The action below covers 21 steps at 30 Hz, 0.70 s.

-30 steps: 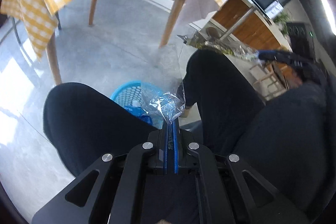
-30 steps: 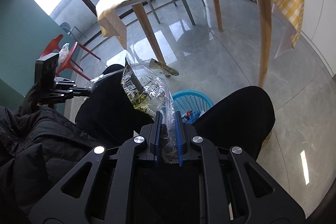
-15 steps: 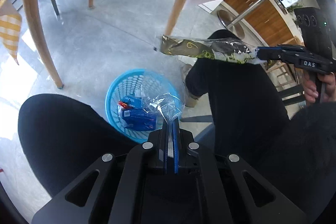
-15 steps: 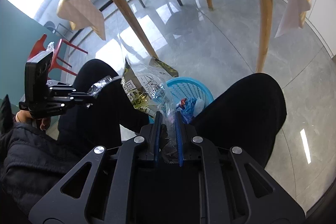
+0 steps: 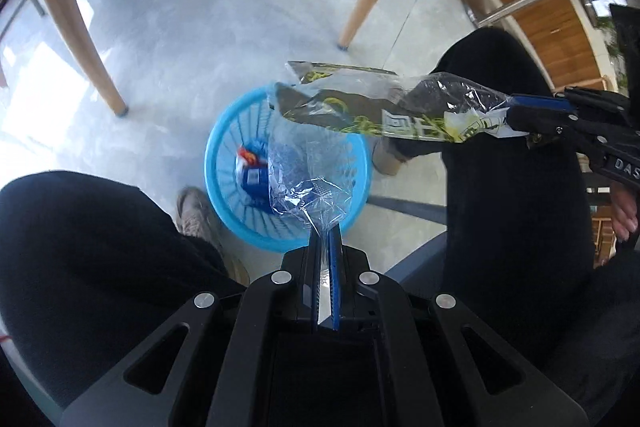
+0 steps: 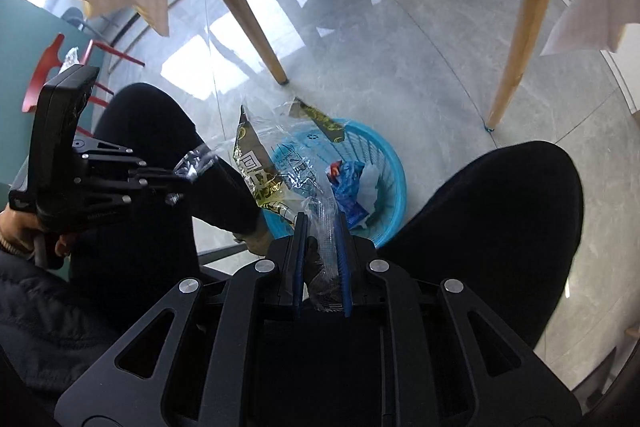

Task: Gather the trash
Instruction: 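Carry the clear and gold wrappers down over the blue wastebasket with both tools, then open both tools to drop the wrappers into the wastebasket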

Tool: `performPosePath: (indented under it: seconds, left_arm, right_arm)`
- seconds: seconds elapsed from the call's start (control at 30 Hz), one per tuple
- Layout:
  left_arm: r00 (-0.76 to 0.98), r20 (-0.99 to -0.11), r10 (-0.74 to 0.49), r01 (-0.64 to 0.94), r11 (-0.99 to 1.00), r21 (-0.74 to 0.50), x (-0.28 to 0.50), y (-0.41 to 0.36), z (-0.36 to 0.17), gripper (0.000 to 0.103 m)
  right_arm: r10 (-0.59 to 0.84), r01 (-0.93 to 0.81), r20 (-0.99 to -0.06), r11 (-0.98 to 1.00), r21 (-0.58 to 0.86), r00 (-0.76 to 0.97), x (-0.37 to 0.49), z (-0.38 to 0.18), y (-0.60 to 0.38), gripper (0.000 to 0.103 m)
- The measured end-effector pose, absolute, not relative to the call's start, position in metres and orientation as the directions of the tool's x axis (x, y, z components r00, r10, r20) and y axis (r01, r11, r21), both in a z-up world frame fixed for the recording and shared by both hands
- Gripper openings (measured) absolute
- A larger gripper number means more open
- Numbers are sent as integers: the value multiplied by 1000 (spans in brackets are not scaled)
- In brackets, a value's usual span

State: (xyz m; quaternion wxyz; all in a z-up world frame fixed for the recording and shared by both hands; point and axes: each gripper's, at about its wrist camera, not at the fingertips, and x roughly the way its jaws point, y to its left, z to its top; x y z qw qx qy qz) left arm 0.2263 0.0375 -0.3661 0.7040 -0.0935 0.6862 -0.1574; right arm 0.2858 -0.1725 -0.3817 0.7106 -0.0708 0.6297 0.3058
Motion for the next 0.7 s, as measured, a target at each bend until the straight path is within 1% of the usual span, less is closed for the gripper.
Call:
performPosePath:
  seconds: [0.07, 0.23, 0.3, 0.33, 0.4, 0.47, 0.5, 0.53, 0.57, 0.6, 0.63, 0.67, 0.7]
  left_arm:
    - [-15, -934, -357, 90, 930, -357, 233, 32, -374, 3]
    - [-43, -943, -329, 76, 940, -331, 245, 26, -384, 3]
    - [-68, -940, -335, 95, 935, -341, 247, 21, -390, 3]
    - [-71, -948, -309, 98, 944, -315, 248, 19, -394, 3]
    - [-118, -942, -314, 118, 938, -327, 247, 13, -402, 4]
    - [-120, -946, -301, 130, 940, -316, 247, 11, -403, 4]
    - [-122, -940, -319, 128, 934, -334, 248, 12, -402, 7]
    - [-121, -935, -334, 123, 929, -348, 248, 13, -401, 18]
    - [-112, -935, -337, 113, 930, -348, 249, 16, -399, 35]
    - [-104, -938, -332, 105, 934, -342, 249, 18, -398, 46]
    - [-104, -937, -333, 101, 934, -343, 249, 19, -397, 71]
    - [-100, -939, -330, 103, 935, -340, 248, 19, -395, 89]
    - [-84, -940, -330, 110, 935, -338, 248, 17, -392, 93]
  right_arm:
    - [312, -530, -950, 806, 264, 1, 289, -393, -164, 14]
    - [258, -530, -965, 811, 246, -53, 294, -420, -144, 14]
    - [239, -523, -968, 817, 244, -78, 296, -431, -138, 14]
    - [225, -524, -971, 819, 233, -80, 296, -436, -136, 14]
    - [205, -523, -972, 820, 234, -113, 295, -444, -132, 14]
    - [181, -526, -978, 824, 210, -106, 295, -447, -132, 14]
    - [185, -525, -977, 823, 214, -109, 295, -447, -133, 14]
    - [189, -522, -976, 825, 215, -103, 295, -446, -134, 15]
    - [190, -518, -977, 828, 213, -99, 296, -446, -136, 19]
    - [195, -512, -976, 831, 218, -99, 297, -446, -138, 26]
    - [197, -508, -976, 833, 219, -99, 296, -447, -138, 29]
    - [194, -509, -976, 833, 216, -96, 296, -447, -138, 35]
    - [192, -516, -977, 830, 211, -90, 294, -447, -137, 36]
